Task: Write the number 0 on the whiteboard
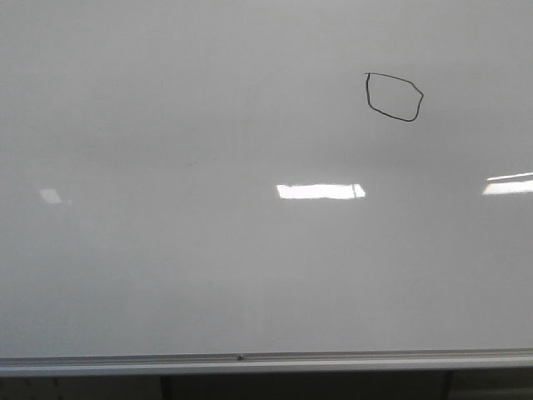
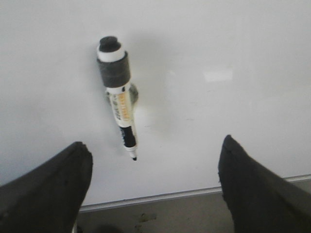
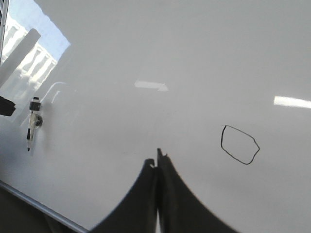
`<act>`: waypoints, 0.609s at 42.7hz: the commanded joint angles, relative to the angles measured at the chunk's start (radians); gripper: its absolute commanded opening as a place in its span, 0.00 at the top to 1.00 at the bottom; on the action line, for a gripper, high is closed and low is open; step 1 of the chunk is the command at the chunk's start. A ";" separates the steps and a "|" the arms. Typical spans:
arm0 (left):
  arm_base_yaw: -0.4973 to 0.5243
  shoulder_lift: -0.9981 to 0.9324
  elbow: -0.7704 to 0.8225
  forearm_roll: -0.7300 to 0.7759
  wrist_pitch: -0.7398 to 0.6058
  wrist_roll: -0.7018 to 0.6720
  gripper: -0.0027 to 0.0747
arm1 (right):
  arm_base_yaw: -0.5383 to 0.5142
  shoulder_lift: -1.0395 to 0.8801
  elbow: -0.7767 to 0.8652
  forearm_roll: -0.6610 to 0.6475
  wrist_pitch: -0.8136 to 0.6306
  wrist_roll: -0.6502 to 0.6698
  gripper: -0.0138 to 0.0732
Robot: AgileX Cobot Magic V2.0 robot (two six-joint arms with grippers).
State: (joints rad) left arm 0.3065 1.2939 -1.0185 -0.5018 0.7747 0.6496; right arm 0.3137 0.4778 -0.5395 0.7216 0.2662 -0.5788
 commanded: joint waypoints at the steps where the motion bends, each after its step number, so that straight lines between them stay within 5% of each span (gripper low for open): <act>1: 0.000 -0.098 -0.031 -0.089 0.019 0.002 0.39 | -0.012 0.003 -0.018 0.018 -0.108 0.003 0.91; 14: -0.057 -0.332 0.034 -0.316 0.127 0.204 0.98 | -0.113 0.003 -0.018 0.018 -0.100 0.003 0.91; 26: -0.074 -0.601 0.202 -0.413 0.135 0.232 0.99 | -0.116 0.003 -0.018 0.018 -0.096 0.003 0.91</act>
State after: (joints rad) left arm 0.2395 0.7638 -0.8266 -0.8273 0.9408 0.8660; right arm 0.2038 0.4778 -0.5313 0.7249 0.2217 -0.5769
